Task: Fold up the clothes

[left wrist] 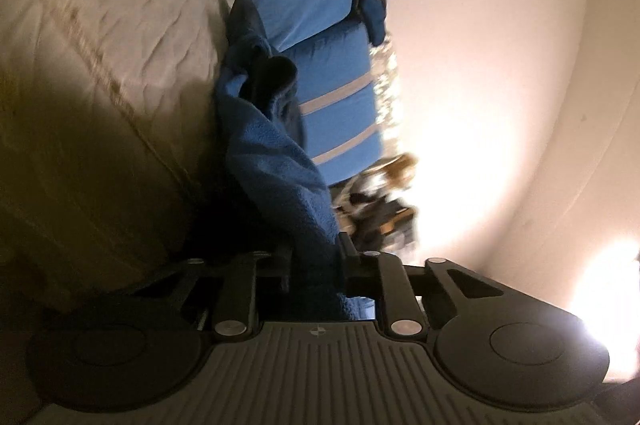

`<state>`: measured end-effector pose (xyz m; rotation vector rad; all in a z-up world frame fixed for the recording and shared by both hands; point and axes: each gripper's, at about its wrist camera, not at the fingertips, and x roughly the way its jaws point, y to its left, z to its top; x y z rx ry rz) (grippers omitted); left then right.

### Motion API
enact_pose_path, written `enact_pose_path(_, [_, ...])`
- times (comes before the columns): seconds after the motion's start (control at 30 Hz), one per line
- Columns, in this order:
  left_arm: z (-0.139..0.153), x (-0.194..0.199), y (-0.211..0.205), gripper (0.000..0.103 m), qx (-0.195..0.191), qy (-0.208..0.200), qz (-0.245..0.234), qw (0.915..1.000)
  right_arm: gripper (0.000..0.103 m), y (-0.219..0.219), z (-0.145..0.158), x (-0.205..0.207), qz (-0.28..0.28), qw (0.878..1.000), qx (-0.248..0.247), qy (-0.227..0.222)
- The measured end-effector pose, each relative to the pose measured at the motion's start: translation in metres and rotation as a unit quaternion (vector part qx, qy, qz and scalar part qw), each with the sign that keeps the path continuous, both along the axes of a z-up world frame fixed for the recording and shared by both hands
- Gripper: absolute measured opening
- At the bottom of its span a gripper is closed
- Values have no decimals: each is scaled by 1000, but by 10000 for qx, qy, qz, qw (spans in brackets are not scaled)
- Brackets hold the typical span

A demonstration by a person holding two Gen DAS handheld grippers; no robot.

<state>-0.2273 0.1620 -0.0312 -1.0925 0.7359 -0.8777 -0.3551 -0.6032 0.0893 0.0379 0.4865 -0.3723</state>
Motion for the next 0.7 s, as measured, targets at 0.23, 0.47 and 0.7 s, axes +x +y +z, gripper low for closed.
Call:
enact_pose_path(0.23, [47,-4,3,16,1036,-67,365,9939,103,-3,-5,-12,-4,9999,126,78])
enact_pose_path(0.47, [82,0,8,15,1890,4,807,9787,103,-5,-17,-25,337,9972,567,350])
enact_pose_path(0.7, [94,21,16,15,2475,164,1239,9608,103,-3,-52,-38,1264,9706,1875,826])
